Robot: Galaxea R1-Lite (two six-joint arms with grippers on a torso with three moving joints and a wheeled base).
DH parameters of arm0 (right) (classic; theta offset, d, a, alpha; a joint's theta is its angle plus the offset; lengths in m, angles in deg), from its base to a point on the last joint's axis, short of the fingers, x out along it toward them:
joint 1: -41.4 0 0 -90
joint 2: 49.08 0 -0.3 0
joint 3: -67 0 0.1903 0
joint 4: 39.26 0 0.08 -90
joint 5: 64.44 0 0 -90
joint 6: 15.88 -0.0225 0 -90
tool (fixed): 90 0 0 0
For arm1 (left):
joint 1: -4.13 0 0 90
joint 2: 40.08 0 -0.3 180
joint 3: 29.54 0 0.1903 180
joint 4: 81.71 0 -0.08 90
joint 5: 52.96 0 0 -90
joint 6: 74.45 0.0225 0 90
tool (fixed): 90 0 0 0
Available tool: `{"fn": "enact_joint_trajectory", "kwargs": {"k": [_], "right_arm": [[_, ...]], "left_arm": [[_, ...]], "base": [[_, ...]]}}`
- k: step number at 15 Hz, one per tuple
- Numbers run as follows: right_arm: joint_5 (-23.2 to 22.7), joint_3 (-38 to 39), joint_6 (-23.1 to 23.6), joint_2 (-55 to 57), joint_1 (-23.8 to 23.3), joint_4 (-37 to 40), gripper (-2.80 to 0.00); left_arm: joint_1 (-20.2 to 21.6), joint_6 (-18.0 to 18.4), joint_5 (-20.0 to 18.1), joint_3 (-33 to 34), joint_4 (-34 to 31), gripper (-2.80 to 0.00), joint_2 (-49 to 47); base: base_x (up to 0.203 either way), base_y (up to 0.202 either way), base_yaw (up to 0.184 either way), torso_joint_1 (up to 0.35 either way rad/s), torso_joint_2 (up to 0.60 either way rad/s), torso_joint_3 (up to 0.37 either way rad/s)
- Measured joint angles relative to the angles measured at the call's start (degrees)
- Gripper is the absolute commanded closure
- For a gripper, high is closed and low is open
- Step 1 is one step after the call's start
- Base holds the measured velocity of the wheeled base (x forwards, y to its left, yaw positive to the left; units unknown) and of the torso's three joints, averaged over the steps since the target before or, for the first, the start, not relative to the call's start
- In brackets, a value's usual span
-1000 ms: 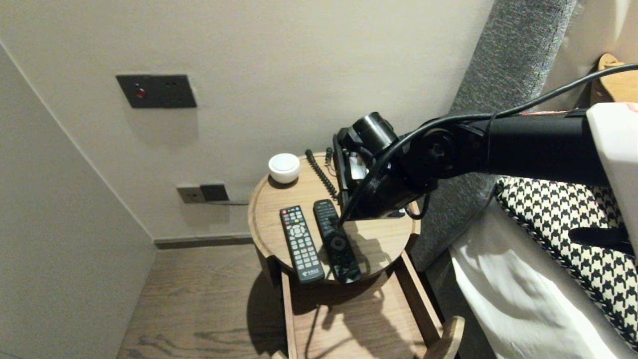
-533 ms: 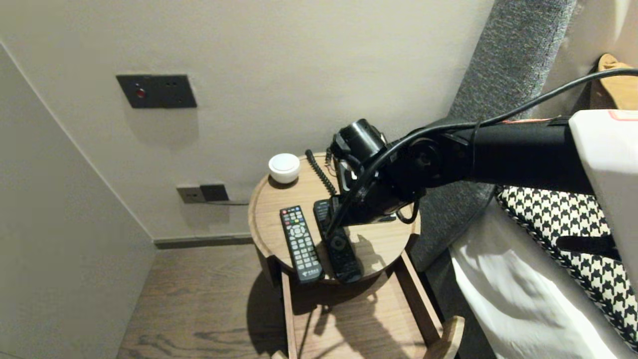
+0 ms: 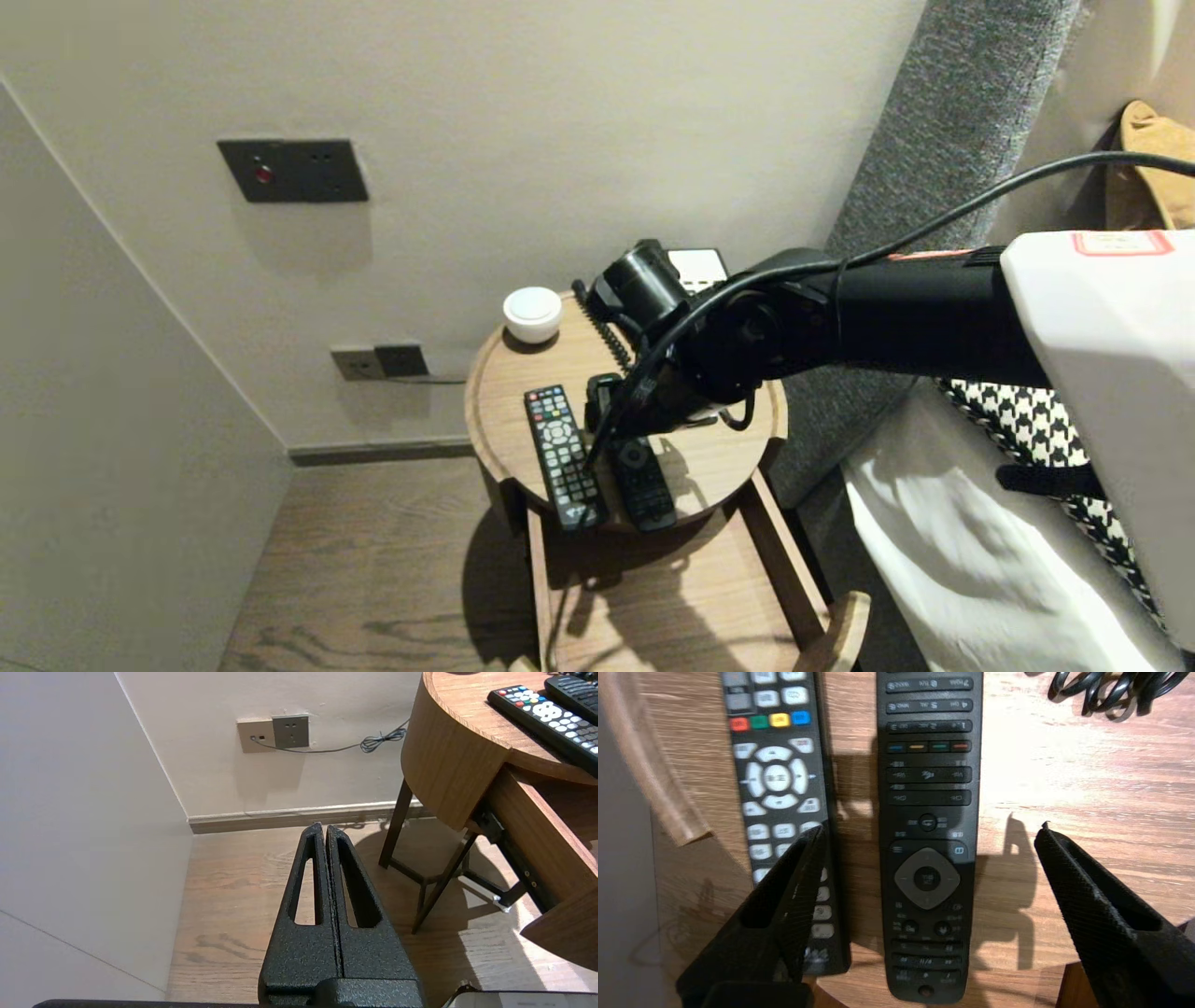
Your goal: Put the remote controls on the table in the drawer one by one
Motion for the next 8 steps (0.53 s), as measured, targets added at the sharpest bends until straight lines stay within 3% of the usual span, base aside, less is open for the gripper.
{"fn": "enact_joint_trajectory", "kwargs": {"k": [8], "right_arm": [[0.0, 0.0, 0.3, 1.8, -0.8, -0.8, -2.80]], "left_arm": [[0.0, 0.0, 0.0, 0.0, 0.0, 0.00, 0.0]], "base": [[0.000, 0.000, 0.000, 0.000, 0.00, 0.000]]}}
